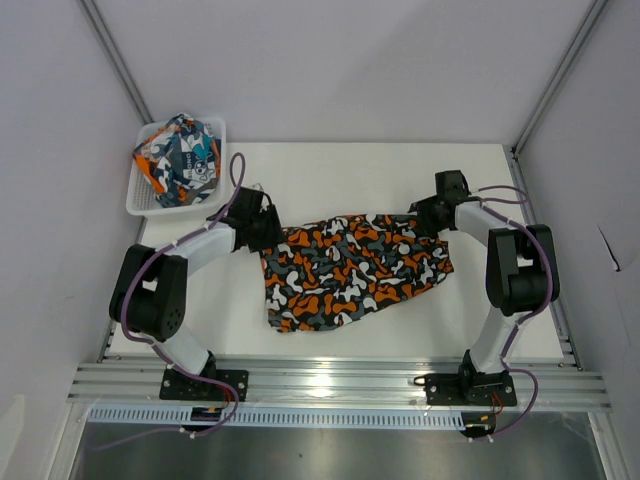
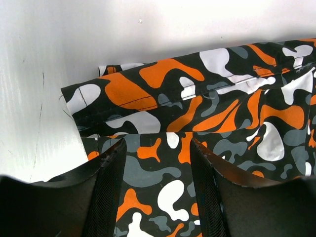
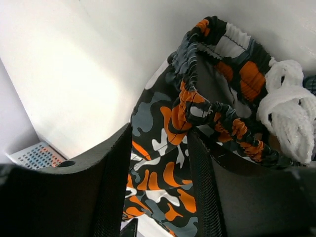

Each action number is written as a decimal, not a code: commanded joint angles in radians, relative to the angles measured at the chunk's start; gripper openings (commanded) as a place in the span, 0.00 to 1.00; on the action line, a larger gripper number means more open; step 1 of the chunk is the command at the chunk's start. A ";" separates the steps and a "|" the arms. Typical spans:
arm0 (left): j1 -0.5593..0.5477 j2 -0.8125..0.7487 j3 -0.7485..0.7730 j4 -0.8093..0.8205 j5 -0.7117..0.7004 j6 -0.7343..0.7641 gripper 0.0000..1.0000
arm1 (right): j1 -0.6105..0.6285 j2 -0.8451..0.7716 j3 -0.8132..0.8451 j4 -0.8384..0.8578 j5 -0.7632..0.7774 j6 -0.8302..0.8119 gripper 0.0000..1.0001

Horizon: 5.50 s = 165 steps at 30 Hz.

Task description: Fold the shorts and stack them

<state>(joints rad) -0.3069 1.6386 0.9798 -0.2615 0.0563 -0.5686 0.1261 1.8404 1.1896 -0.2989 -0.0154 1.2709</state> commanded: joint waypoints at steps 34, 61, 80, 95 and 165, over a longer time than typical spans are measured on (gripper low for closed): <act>-0.514 -0.467 -0.490 0.255 -0.065 -0.180 0.54 | 0.021 0.011 0.126 -0.040 0.095 0.128 0.00; -0.894 -0.149 -0.606 0.490 -0.188 -0.356 0.51 | 0.001 0.226 0.406 -0.045 0.084 0.133 0.00; -0.959 -0.171 -0.535 0.352 -0.248 -0.358 0.52 | -0.115 0.289 0.430 0.193 -0.203 -0.140 0.59; -0.703 -0.250 -0.480 0.269 -0.158 -0.165 0.52 | -0.238 0.053 0.262 0.052 -0.341 -0.548 0.68; -0.437 -0.017 0.128 0.036 -0.050 0.092 0.52 | 0.092 -0.699 -0.404 -0.315 0.069 -0.663 0.50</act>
<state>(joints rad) -0.7284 1.6043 1.0920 -0.2607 0.0116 -0.4885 0.3054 1.1614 0.7361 -0.5426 -0.0002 0.6453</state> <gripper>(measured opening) 0.521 0.504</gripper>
